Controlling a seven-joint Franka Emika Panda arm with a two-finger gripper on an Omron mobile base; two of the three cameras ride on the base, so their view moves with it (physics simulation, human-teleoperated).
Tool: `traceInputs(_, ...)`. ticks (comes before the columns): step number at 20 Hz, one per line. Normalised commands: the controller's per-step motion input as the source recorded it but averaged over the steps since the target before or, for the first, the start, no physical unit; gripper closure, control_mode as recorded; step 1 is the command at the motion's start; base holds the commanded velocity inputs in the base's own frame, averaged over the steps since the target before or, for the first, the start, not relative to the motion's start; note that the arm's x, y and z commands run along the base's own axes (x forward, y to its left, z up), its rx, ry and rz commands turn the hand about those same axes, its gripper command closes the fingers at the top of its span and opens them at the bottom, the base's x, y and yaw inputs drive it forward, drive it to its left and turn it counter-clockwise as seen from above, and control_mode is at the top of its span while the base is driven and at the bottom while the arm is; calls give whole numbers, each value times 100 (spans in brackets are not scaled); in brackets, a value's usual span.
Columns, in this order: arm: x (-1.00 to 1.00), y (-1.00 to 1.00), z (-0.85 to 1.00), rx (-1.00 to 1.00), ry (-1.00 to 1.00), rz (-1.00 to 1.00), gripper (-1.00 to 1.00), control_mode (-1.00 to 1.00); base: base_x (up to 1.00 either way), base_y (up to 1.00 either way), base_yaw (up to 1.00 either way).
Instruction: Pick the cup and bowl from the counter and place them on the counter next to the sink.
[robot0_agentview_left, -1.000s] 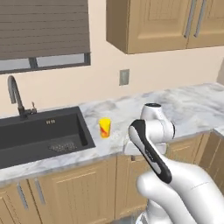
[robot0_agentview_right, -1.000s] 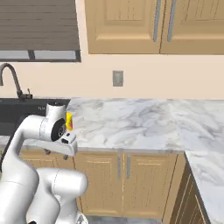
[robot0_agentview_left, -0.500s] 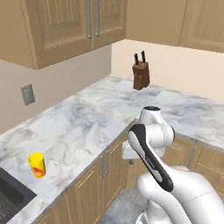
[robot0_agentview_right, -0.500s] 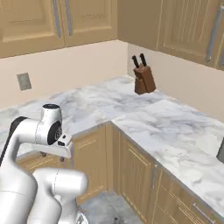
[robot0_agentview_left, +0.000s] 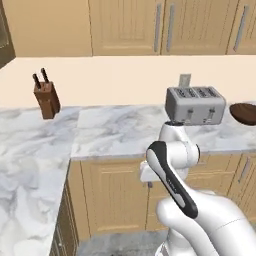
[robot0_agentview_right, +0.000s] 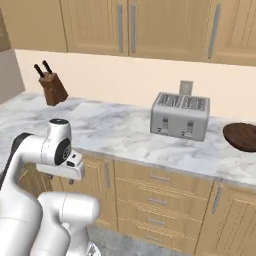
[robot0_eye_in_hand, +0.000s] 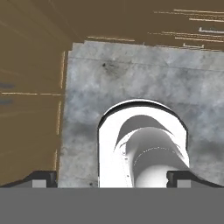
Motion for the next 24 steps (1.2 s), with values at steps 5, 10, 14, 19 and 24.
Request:
traceInputs(5,0,0,0,0,0,0,-100,100,37,-59,-30)
traceInputs(10,0,0,0,0,0,0,-100,100,31,-100,20)
traceInputs(14,0,0,0,0,0,0,-100,100,-9,-100,6)
traceInputs(19,0,0,0,0,0,0,-100,100,-8,-100,-6)
traceInputs(24,0,0,0,0,0,0,-100,100,3,-100,-23)
